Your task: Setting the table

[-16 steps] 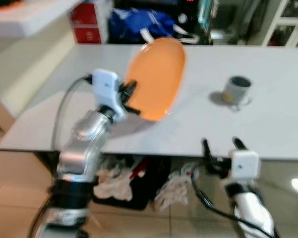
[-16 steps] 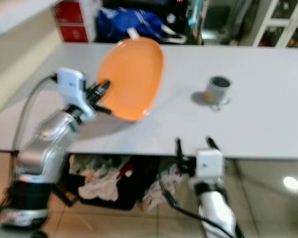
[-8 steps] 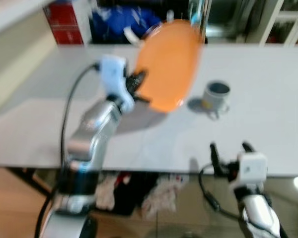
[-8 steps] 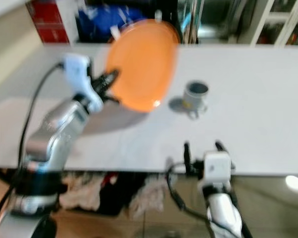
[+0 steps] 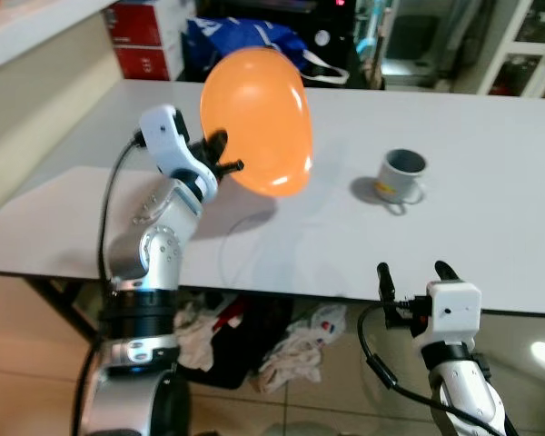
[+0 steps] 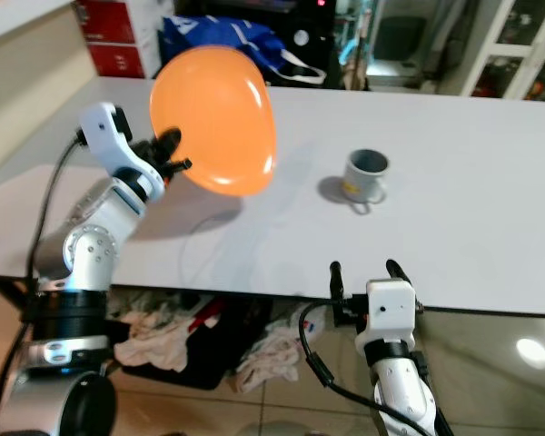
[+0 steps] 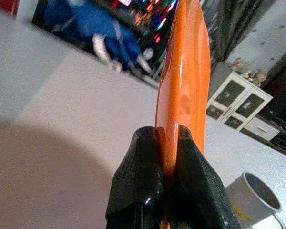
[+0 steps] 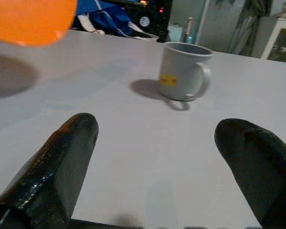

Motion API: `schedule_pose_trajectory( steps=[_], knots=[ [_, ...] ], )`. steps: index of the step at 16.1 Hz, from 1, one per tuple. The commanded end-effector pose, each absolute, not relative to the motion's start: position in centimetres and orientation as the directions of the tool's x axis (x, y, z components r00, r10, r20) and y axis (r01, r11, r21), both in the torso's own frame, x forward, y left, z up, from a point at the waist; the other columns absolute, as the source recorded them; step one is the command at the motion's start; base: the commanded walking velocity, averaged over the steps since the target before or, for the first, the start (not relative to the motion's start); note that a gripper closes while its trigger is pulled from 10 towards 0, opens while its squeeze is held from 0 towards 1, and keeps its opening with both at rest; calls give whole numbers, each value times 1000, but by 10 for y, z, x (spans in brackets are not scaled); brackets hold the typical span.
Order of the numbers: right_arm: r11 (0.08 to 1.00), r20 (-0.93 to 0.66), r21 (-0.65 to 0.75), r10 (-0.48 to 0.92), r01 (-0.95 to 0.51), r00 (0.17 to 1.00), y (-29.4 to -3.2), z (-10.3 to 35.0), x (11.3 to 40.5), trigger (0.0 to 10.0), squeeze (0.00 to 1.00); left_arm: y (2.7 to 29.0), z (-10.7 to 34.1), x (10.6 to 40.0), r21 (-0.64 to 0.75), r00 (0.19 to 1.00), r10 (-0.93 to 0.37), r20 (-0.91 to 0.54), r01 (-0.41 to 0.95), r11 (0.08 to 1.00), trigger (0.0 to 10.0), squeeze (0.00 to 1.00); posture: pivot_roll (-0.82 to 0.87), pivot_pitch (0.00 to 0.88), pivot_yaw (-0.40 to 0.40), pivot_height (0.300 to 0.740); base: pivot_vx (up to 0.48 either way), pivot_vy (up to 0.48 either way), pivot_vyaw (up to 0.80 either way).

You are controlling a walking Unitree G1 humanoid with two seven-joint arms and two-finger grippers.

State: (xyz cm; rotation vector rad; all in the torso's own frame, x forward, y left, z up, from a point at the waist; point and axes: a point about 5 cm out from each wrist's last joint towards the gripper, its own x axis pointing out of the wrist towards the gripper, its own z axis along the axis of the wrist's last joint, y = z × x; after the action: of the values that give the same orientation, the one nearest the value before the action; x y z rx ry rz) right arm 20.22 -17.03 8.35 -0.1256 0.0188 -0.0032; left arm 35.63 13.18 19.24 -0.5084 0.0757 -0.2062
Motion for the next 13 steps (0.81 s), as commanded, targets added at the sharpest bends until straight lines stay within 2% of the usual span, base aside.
schedule_pose_trajectory(
  steps=[1,3,9,13],
  knots=[
    [992,-15,-127,6,-8,1000,-170,83,203,10000,0,127,191,358,-544,975,-219,-41,162,823,0,0,-117,0,20,740,0,0,0],
    [992,-15,-127,10,-12,1000,-170,83,203,10000,0,113,175,358,-621,963,-248,-103,132,772,0,0,-117,0,20,740,0,0,0],
    [992,-15,-127,10,-12,1000,-168,83,202,10000,0,87,156,364,-725,924,-322,-207,77,685,0,0,-140,2,26,740,0,0,0],
    [992,-14,-128,6,-8,1000,-167,84,200,10000,0,80,152,366,-738,918,-327,-226,58,673,0,0,-153,5,32,740,0,0,0]
  ],
)
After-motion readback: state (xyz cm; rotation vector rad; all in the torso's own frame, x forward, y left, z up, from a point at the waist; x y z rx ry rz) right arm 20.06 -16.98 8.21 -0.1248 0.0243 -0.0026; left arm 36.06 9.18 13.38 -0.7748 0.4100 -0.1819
